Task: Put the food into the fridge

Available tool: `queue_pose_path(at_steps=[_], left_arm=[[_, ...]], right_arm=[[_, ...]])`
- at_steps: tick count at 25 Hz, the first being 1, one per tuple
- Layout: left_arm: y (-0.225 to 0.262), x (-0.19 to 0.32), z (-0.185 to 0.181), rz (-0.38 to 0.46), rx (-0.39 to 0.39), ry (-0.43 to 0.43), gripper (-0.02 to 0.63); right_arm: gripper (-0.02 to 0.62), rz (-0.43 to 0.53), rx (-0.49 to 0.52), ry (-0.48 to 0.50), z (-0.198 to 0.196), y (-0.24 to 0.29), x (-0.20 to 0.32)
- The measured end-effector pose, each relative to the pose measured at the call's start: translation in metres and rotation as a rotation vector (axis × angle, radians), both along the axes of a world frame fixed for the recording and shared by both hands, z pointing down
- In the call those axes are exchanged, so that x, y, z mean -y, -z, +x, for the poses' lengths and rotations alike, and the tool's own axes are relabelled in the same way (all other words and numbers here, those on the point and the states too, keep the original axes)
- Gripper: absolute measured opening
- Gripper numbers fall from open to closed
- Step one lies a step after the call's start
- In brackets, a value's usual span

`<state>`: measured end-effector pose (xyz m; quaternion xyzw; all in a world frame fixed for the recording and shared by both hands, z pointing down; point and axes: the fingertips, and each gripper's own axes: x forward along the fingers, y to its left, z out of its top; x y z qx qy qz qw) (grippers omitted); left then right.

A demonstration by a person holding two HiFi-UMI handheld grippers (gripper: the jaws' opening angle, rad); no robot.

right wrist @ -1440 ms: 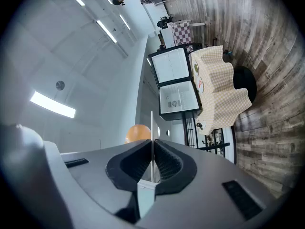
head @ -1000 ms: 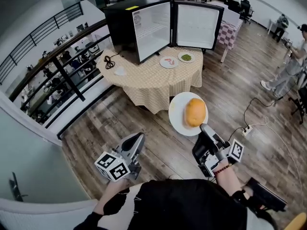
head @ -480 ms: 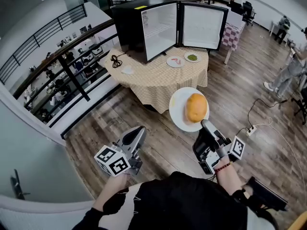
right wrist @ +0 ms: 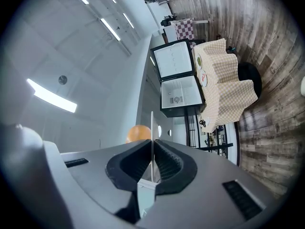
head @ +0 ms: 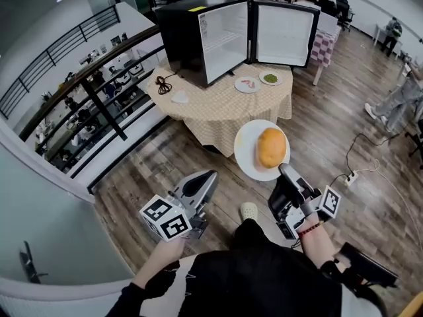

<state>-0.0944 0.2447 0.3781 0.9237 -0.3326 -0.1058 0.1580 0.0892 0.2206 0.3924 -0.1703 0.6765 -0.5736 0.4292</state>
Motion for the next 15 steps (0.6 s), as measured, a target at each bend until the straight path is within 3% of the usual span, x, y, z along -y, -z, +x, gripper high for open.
queue_pose_path(at_steps=[10, 15], left_arm=[[0.012, 0.062, 0.027, 0.025, 0.035, -0.034, 0.014], [0.013, 0.103, 0.038, 0.019, 0.011, -0.035, 0.014]], right_arm=[[0.028, -0.012, -0.008, -0.004, 0.005, -0.001, 0.060], [0.028, -0.025, -0.034, 0.013, 0.007, -0.011, 0.096]])
